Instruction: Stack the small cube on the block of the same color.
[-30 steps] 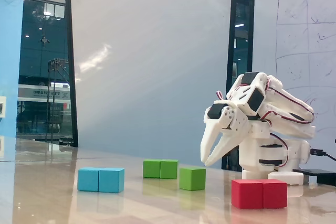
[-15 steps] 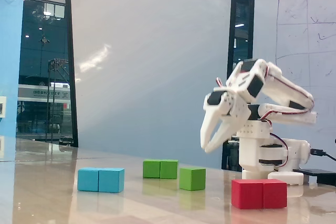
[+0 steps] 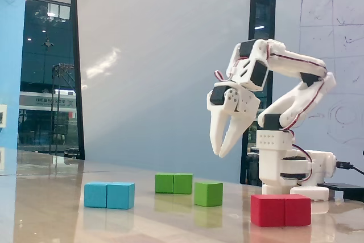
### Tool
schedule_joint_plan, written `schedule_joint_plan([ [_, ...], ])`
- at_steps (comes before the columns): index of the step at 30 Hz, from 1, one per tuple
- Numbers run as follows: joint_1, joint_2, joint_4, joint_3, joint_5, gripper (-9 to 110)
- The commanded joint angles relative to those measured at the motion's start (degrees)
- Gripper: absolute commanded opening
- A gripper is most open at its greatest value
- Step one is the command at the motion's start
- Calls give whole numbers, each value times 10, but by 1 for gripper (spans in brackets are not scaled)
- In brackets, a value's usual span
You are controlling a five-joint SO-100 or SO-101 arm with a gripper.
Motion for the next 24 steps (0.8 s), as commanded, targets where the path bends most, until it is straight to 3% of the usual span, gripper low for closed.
schedule_joint_plan([
  [1,-2,-68,-4,-79,-2,1],
  [13,-1,-192,-4,-127,-2,19],
  [24,-1,-275,-4,-129,-3,23],
])
